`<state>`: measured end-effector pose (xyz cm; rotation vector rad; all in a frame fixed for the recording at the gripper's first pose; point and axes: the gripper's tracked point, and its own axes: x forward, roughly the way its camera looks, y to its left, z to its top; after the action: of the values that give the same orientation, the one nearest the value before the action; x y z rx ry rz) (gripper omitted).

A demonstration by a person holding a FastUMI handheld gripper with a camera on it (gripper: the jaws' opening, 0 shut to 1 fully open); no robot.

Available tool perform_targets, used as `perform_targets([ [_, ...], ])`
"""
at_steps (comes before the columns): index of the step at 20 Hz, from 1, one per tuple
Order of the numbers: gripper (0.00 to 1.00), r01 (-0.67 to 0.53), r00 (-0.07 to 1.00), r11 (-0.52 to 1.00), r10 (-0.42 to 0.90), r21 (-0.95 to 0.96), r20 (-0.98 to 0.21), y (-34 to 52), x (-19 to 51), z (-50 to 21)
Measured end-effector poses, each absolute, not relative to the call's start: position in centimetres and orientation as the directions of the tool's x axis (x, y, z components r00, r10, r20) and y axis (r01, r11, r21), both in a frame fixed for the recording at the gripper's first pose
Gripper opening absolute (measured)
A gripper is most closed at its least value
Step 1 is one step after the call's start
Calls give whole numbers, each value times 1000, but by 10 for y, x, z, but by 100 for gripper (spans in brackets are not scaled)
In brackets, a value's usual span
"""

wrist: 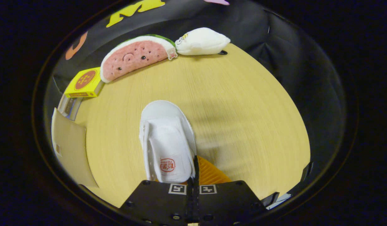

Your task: Open the storage box then place both shoes into the box .Put the left shoe in first, then the right shoe, with the right side of both shoes facing outward in a uniform manner.

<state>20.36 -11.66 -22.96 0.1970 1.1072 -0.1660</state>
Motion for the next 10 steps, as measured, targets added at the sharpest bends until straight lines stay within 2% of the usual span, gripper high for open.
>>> perform_targets([
  [5,0,309,378,914,135,262,-916,-108,181,-220],
  [10,0,270,427,927,126,259,-896,-94,168,-174],
])
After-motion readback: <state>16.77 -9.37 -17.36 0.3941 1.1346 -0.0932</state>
